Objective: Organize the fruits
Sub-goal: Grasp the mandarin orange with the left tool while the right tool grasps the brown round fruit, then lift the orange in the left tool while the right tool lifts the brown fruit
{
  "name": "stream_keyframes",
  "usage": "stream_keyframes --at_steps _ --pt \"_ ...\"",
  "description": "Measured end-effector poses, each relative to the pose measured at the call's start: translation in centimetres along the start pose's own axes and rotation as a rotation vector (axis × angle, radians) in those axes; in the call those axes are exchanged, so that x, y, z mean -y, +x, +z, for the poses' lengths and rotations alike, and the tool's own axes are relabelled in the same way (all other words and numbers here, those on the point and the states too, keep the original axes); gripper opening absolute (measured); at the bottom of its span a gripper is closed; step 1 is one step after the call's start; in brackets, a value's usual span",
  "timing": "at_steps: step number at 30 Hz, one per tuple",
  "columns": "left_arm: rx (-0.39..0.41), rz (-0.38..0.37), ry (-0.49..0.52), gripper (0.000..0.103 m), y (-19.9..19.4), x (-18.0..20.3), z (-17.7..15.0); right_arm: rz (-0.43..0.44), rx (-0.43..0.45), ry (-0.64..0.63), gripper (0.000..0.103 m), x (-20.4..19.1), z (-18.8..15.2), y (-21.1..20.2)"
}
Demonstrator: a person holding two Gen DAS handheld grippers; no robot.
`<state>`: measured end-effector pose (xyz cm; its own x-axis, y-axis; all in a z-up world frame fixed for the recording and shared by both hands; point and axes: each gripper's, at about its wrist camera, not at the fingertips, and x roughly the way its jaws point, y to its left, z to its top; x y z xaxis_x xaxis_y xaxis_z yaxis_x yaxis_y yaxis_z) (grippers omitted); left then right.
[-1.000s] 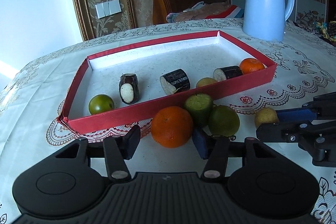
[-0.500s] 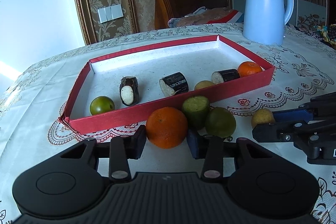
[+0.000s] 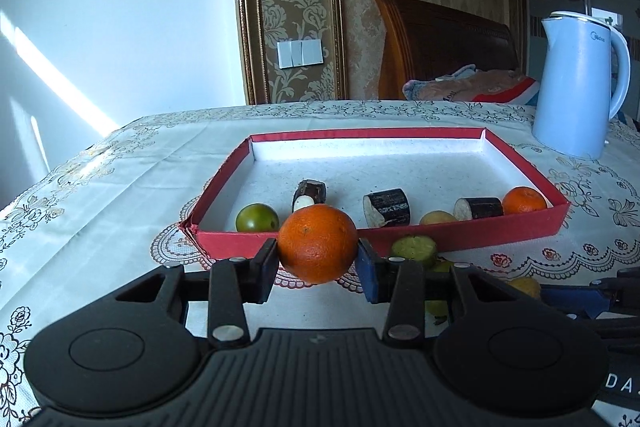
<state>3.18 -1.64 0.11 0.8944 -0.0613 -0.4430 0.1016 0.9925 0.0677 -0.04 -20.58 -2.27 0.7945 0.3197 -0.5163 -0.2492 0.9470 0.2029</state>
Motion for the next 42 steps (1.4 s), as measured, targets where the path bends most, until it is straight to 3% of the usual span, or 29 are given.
stream_keyframes --at_steps 8,42 --pt "0.03 0.053 -0.058 0.041 0.0 -0.6 -0.1 -0.006 -0.003 0.001 0.026 0.1 0.0 0.1" --pt "0.07 0.049 -0.074 0.041 -0.4 -0.8 -0.4 -0.079 0.048 0.022 0.026 -0.4 1.0 1.1"
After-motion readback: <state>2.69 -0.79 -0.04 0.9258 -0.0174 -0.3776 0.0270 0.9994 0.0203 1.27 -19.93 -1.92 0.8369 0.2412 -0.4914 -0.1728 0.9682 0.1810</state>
